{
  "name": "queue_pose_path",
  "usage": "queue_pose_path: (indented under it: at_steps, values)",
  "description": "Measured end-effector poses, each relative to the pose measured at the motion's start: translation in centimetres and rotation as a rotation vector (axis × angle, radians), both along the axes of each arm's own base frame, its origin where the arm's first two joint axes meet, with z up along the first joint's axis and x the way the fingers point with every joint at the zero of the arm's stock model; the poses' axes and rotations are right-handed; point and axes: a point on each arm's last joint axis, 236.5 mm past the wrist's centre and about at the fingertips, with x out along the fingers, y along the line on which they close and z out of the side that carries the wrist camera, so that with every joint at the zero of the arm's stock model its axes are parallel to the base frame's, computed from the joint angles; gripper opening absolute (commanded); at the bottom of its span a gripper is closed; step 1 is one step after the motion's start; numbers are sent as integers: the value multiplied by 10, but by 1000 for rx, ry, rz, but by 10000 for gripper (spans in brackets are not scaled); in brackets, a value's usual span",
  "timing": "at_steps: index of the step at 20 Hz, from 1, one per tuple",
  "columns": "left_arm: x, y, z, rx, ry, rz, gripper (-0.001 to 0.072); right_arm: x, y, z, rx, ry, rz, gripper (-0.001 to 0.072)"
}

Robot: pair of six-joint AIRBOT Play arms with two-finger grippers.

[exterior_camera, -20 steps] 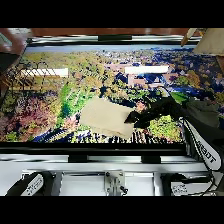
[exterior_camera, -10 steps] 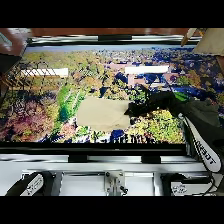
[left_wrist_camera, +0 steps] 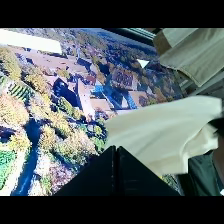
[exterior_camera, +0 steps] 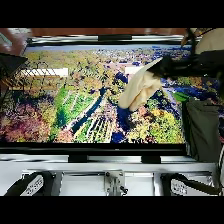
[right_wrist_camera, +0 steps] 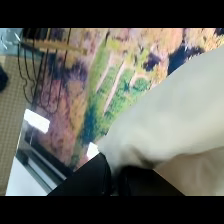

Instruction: Fold the shirts.

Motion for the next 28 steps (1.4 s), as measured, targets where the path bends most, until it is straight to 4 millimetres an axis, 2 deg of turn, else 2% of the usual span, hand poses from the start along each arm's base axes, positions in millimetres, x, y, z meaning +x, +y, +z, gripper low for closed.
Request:
queue_pose_path:
  at_steps: [3,9,14,18,20,23,28]
  values:
    - [-2,-10,0,-1,0,-26,30,11,-51,34,-15,-65,-121,62]
    - [-4,-17,0,-1,-1,-46,30,32,-158,60,-62,-154,-409,62]
    - [-4,-19,0,-1,0,-49,30,54,-217,70,-98,-240,-600,62]
    - [-4,-19,0,-1,0,-50,30,64,-247,63,-132,-256,-678,62]
    - [-5,-19,0,-1,0,-50,30,55,-261,52,-187,-222,-684,62]
    - [-5,-19,1,-2,-1,-50,30,26,-278,32,-278,-117,-679,62]
    - [-5,-20,2,-9,-2,-52,31,-49,-302,-7,-451,169,-683,62]
